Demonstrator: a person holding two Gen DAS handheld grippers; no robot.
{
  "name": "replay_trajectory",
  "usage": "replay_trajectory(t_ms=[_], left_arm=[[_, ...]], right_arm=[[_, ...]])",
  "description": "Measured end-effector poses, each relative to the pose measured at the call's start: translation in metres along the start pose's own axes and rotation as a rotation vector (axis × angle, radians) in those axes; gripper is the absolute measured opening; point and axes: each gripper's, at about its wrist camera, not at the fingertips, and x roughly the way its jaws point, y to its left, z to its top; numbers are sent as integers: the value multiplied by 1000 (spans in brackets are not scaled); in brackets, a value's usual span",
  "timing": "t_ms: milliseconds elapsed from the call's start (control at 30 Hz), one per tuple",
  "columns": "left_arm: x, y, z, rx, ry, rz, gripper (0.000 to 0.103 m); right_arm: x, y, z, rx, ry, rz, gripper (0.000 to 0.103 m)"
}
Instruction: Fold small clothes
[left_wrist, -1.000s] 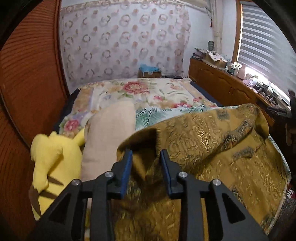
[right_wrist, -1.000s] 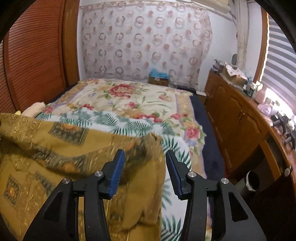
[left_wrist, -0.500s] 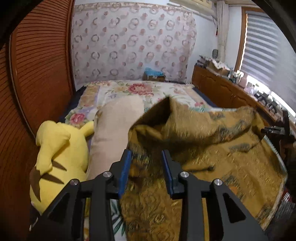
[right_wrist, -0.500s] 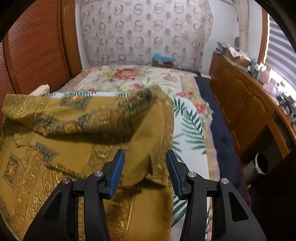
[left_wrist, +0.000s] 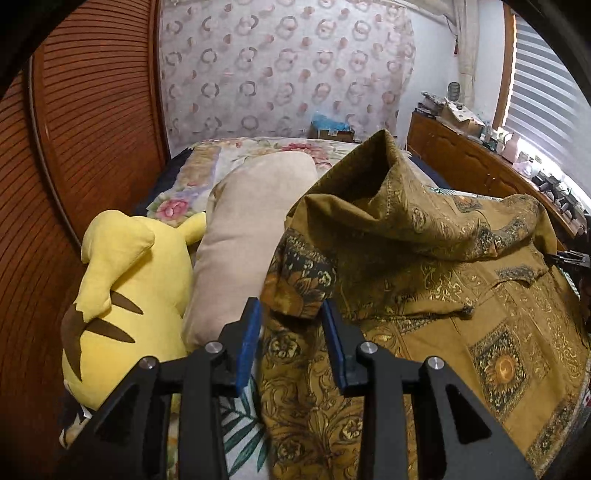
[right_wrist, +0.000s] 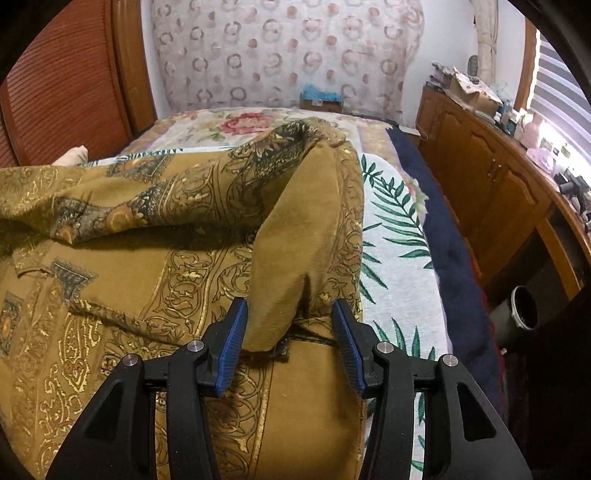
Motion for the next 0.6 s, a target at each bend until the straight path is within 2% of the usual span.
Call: replay_trajectory(t_ms=[300, 367, 400, 433, 600], left_arm=[[10, -5, 14, 22, -6, -14, 31], [13, -7, 15, 37, -2, -36, 11], [13, -8, 16, 41, 3, -51, 3], [11, -10, 16, 44, -1, -59, 0], [-26, -16, 28, 45, -84, -88, 0]], right_arm=[[-1, 1, 0, -8, -19, -14, 47], [-1, 4, 0, -24, -24, -17, 34], [-1, 5, 0, -34, -28, -18, 17], [-2, 7, 0, -48, -32, -9, 6], [-24, 9, 5, -62, -95, 17, 3]])
